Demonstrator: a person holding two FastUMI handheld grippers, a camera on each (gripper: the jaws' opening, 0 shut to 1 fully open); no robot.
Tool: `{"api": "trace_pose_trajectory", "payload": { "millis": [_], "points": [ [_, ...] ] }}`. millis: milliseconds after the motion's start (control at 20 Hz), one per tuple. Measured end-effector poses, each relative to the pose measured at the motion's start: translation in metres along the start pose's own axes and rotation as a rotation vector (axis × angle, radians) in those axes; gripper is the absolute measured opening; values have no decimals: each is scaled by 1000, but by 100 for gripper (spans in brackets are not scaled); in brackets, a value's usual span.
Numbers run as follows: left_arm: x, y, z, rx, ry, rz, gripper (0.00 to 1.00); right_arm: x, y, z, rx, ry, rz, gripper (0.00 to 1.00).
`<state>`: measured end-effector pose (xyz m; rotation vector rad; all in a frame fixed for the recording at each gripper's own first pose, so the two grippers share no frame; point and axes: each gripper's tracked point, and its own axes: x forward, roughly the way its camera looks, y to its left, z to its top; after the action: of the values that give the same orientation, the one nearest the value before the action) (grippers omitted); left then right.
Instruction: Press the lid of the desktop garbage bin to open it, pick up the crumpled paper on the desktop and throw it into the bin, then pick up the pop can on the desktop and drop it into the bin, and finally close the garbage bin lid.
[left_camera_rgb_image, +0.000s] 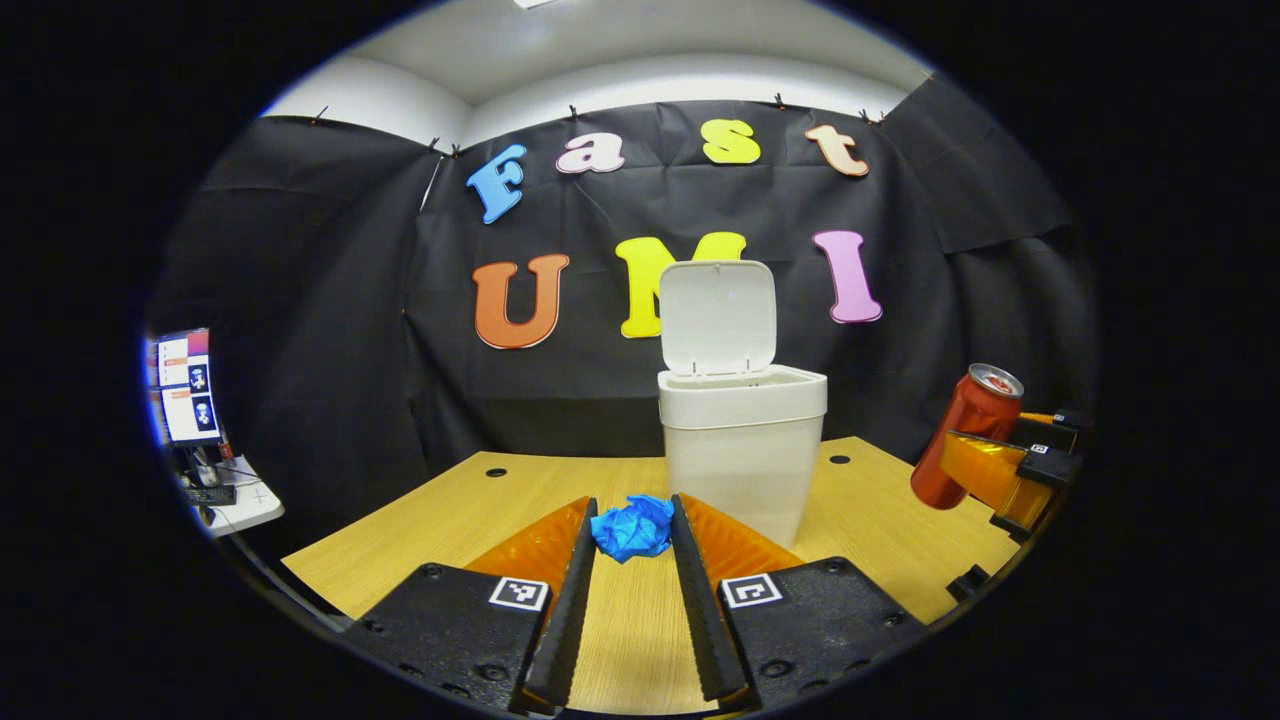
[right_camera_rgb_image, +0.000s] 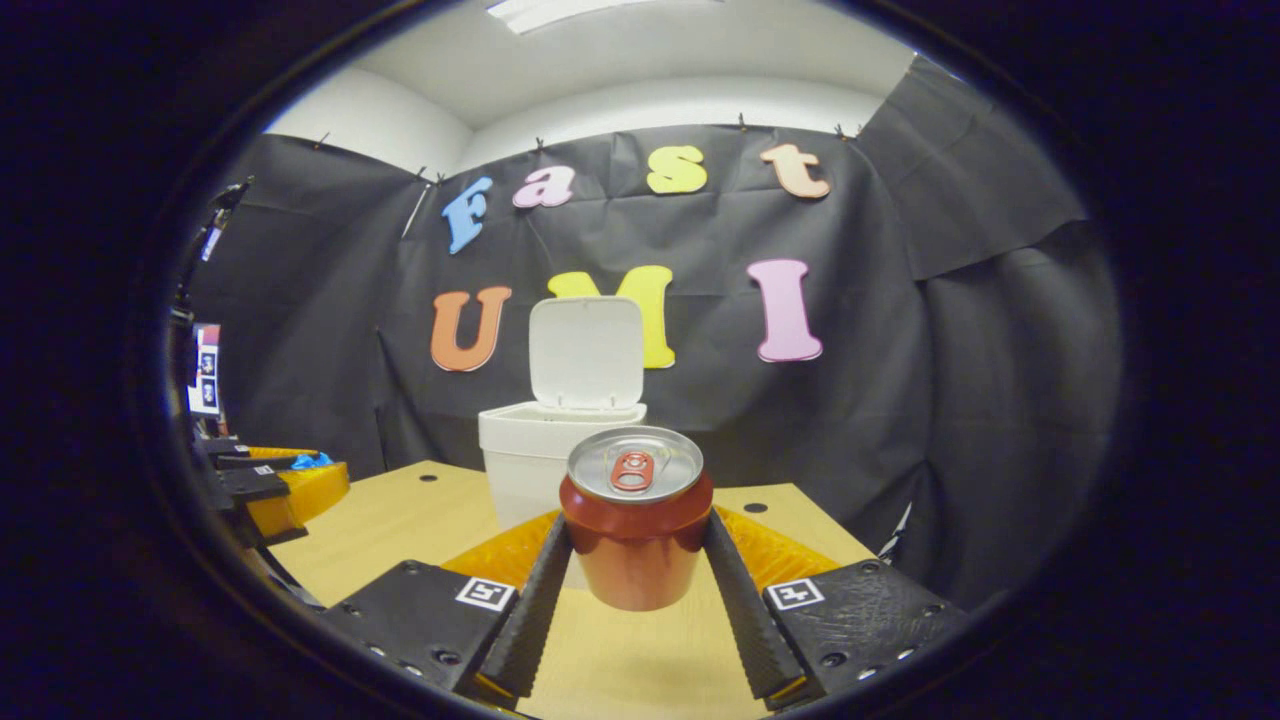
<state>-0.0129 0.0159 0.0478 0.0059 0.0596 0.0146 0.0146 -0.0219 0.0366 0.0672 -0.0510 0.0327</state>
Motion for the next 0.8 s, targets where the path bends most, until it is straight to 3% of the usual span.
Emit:
{"api": "trace_pose_trajectory", "payload": {
  "millis": [200, 400, 500, 800],
  "points": [
    [0, -6, 22, 30, -25, 4, 48, -3, -14, 4, 19, -7, -4, 76],
    [12, -14, 26, 48, -5, -1, 48, -11, -7, 9, 64, 10, 69, 76],
    [20, -18, 35, 39, -16, -1, 48, -13, -16, 11, 48, 4, 51, 76],
    [63, -20, 72, -23, -94, 7, 47, -22, -29, 19, 91, -3, 90, 76]
  ]
}}
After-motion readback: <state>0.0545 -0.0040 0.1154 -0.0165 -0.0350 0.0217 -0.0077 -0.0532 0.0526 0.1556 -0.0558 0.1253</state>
